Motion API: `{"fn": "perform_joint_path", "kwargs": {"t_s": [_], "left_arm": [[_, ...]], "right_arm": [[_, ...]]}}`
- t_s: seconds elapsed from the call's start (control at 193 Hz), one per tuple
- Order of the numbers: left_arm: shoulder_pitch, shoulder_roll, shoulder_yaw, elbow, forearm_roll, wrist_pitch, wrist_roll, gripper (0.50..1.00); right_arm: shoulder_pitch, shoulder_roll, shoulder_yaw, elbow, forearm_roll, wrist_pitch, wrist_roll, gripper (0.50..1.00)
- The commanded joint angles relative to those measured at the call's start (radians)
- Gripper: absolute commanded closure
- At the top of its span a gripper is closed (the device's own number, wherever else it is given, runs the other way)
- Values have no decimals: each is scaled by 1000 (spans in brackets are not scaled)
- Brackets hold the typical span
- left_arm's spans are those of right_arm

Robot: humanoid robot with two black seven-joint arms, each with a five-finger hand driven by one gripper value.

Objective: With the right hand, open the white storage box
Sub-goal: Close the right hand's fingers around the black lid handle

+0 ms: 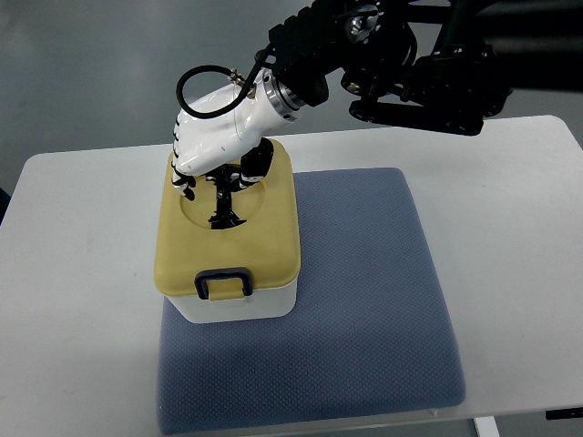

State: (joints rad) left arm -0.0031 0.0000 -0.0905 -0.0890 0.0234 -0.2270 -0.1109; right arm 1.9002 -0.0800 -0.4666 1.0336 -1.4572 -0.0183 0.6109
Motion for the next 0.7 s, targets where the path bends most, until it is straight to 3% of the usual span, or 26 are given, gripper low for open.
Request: {"fn": "perform_joint_path", "kwargs": {"t_s": [0.0,0.693], "left_arm": [[0,0,0,0,0,0,-1,500],[0,0,0,0,0,0,-1,500]], "right_arm": [[-1,0,-1,0,0,0,0,822],[-20,5,-15,-10,-12,1,0,844]]}}
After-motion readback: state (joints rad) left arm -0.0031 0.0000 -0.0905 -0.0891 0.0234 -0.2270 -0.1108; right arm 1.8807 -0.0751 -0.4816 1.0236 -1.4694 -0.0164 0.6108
